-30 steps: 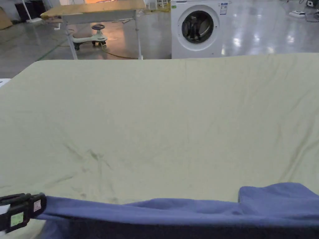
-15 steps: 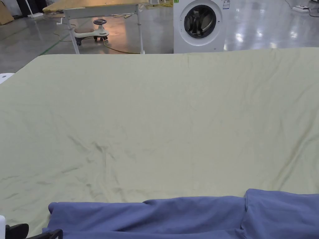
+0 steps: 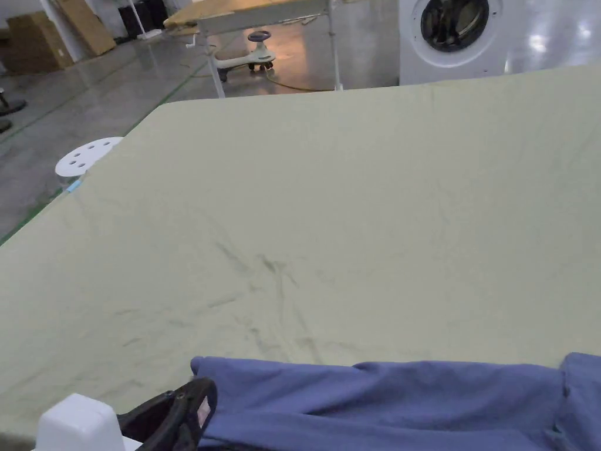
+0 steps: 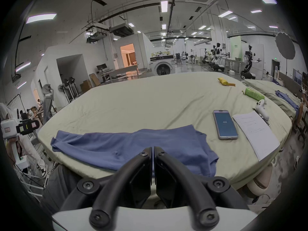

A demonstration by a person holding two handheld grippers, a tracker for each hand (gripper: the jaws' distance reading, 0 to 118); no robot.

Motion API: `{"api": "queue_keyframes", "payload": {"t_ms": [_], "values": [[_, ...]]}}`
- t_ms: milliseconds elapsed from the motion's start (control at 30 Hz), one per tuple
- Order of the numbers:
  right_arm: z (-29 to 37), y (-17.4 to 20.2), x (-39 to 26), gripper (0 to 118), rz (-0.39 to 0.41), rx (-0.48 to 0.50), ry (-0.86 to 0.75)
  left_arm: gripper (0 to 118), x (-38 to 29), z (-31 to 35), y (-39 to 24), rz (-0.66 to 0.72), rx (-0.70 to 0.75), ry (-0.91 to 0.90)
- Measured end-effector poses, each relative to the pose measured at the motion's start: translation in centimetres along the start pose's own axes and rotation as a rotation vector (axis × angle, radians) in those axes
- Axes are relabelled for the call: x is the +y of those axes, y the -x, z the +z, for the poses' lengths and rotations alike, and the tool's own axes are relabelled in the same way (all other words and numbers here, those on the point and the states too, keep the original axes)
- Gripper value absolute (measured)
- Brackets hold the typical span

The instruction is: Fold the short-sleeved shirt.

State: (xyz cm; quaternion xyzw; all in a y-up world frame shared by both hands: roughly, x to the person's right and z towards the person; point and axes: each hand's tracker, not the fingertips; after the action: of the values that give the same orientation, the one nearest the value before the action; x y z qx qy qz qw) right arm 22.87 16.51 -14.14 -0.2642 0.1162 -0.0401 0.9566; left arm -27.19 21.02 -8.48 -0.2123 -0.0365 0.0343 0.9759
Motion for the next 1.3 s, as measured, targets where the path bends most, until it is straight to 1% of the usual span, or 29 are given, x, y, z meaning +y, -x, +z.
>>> {"api": "queue_keyframes", "payload": {"t_ms": [67,133,167,233,267,300,333,367,400,433,500,567,633,667,700,733,800,833,867,900,933,1000,1033,1100,1167,1200,1300], "values": [[-0.2,0.2,-0.1,1,0.004,0.026,0.021,0,-0.4,-0.1,-0.1,0.006,-0.013,0.018],[-0.2,0.2,-0.2,1,0.011,0.026,0.021,0,-0.9,-0.3,0.6,0.027,-0.019,0.026],[-0.2,0.0,-0.1,1,0.012,0.029,0.026,3,-1.1,-0.4,1.2,0.051,-0.014,0.029],[0.0,-0.5,-0.1,1,0.002,0.028,0.028,7,-1.3,-0.7,3.3,0.144,0.02,0.017],[0.1,-0.8,-0.1,1,-0.012,0.025,0.026,10,-1.6,-1.0,4.6,0.227,0.018,0.014],[0.2,-1.2,-0.2,1,-0.035,0.025,0.026,23,-1.9,-1.5,6.4,0.32,-0.004,0.014],[0.2,-1.5,-0.3,1,-0.06,0.028,0.027,52,-2.3,-2.1,8.0,0.415,-0.025,0.028],[0.3,-1.8,-0.4,1,-0.085,0.033,0.032,74,-2.8,-3.1,9.8,0.518,-0.062,0.064],[0.3,-2.1,-0.6,1,-0.097,0.037,0.035,90,-3.2,-4.2,10.7,0.592,-0.085,0.087],[0.4,-2.3,-0.8,1,-0.106,0.037,0.039,98,-3.9,-5.3,11.9,0.641,-0.099,0.108],[0.5,-2.5,-1.1,1,-0.112,0.034,0.047,99,-5.3,-7.5,13.9,0.714,-0.155,0.161],[0.7,-2.6,-1.3,1,-0.106,0.026,0.058,99,-6.6,-9.2,15.7,0.762,-0.135,0.153],[1.1,-2.2,-1.4,1,-0.099,0.023,0.063,97,-7.5,-11.0,16.9,0.862,-0.164,0.195],[1.3,-2.3,-1.4,1,-0.098,0.025,0.065,94,-8.2,-11.7,17.0,0.899,-0.175,0.198],[1.4,-2.3,-1.4,1,-0.099,0.028,0.067,86,-8.6,-12.1,17.0,0.92,-0.198,0.169],[1.5,-2.2,-1.3,1,-0.1,0.03,0.067,68,-9.0,-12.6,17.1,0.953,-0.224,0.145],[1.6,-2.1,-1.1,1,-0.11,0.034,0.063,28,-9.1,-12.9,16.5,1.029,-0.206,0.147],[1.6,-2.1,-1.0,1,-0.117,0.039,0.063,13,-8.9,-13.1,15.5,1.037,-0.195,0.159],[1.5,-2.1,-0.9,1,-0.122,0.043,0.06,11,-9.2,-13.6,15.2,1.023,-0.194,0.171],[1.4,-2.1,-0.8,1,-0.126,0.046,0.06,6,-9.5,-13.8,15.1,1.026,-0.191,0.175],[1.2,-2.1,-0.8,1,-0.132,0.049,0.061,4,-8.9,-13.4,13.6,1.036,-0.193,0.167],[1.2,-2.1,-0.7,1,-0.134,0.049,0.059,3,-8.3,-12.5,13.4,1.09,-0.196,0.084],[1.2,-2.0,-0.6,1,-0.133,0.05,0.057,3,-7.9,-11.7,13.6,1.096,-0.194,0.038],[1.1,-2.0,-0.6,1,-0.136,0.058,0.055,3,-6.1,-10.1,14.3,1.093,-0.205,0.007],[1.2,-2.0,-0.6,1,-0.132,0.062,0.053,3,-4.0,-7.9,15.0,1.039,-0.149,-0.067],[1.2,-2.1,-0.6,1,-0.132,0.065,0.054,3,-3.6,-7.1,17.5,1.014,-0.121,-0.075],[0.9,-2.3,-1.1,1,-0.151,0.078,0.059,3,-0.1,-4.0,18.1,0.832,-0.025,-0.083]]}}
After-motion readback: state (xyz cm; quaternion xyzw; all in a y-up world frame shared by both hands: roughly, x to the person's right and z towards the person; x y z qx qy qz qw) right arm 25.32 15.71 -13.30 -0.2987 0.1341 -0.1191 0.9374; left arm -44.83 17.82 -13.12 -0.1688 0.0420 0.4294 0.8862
